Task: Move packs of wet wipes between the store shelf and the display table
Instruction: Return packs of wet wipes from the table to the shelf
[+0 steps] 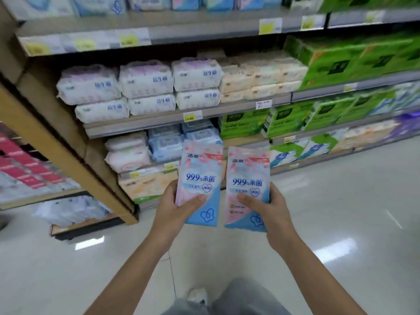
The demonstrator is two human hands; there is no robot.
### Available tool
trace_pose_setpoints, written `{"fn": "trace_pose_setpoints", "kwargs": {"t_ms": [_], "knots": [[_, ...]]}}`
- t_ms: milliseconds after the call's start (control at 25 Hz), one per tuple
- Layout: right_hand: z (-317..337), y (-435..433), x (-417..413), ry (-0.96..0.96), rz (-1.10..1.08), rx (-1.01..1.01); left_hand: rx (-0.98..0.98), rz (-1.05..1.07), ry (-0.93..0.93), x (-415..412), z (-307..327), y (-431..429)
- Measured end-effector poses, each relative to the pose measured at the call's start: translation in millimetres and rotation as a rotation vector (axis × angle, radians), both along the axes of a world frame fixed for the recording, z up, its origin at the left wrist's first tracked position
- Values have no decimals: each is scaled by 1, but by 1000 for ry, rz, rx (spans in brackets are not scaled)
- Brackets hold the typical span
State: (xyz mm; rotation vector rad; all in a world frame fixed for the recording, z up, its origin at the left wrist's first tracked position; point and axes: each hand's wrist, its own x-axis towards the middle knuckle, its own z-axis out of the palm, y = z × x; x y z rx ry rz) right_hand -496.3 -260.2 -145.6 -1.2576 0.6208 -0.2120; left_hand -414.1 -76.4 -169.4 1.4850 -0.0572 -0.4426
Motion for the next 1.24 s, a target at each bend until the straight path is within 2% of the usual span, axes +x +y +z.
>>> {"fn": "trace_pose_setpoints", "kwargs": {"t_ms": [280,720,1040,1240], "knots": [[20,-83,94,-111,-25,19,-38,-14,-78,102,31,-92],[108,-247,259,-298,207,-125,-142,189,-212,221,98,-245],[169,-293,374,-464,186,-153,-177,241,-357,320,159,-274],[201,-311,460,-522,207,-259,-221,290,-399,369,183,-277]]}}
